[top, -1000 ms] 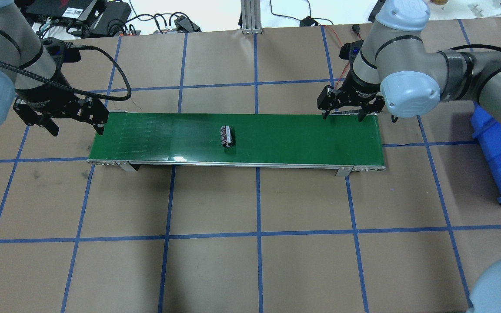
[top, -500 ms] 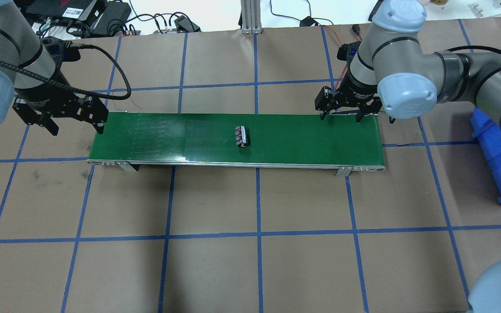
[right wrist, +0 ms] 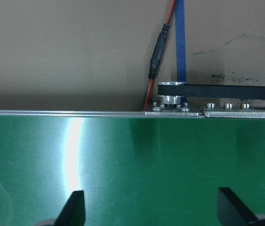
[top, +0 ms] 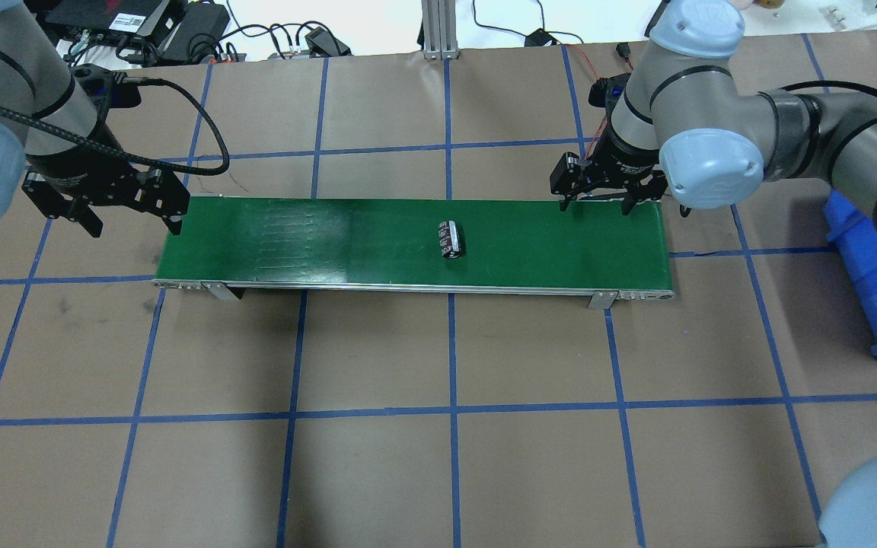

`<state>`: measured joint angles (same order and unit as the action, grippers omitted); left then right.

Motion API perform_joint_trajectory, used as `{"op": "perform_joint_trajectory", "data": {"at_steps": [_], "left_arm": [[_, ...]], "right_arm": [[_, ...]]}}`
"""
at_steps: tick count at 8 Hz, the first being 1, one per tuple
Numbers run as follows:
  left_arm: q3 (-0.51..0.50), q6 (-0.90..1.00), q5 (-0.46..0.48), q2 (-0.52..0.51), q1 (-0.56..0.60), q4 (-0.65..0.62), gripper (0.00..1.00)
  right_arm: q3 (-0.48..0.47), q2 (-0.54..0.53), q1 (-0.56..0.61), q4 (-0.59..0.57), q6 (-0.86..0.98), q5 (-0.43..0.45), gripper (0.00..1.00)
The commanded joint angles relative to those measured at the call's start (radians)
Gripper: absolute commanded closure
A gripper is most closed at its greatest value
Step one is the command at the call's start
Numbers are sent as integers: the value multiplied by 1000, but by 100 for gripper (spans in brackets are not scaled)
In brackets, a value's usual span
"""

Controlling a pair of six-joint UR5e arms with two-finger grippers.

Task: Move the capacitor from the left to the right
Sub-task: 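Hold the right gripper above the belt's far end while the capacitor rides toward it, then lower the right gripper and grasp the capacitor on the belt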

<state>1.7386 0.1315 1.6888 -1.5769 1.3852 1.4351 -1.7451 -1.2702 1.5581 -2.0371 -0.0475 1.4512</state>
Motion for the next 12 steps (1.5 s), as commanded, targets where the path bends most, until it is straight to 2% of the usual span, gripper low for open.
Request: {"op": "perform_joint_trajectory", "data": {"at_steps": [1,3,5,12], "left_arm": [[-2,0,0,2,0,-1,0],[-2,-6,3,3,0,1,0],[-2,-7,40,8,0,-2,0],[-1,2,38,-29,0,-59,0]], "right_arm": [[-7,0,5,0,0,2,0],[-5,0,51,-26,-9,6,0],[-7,2,59,-26,-11,9,0],[-7,20,63,-26,-58,1,0]]}}
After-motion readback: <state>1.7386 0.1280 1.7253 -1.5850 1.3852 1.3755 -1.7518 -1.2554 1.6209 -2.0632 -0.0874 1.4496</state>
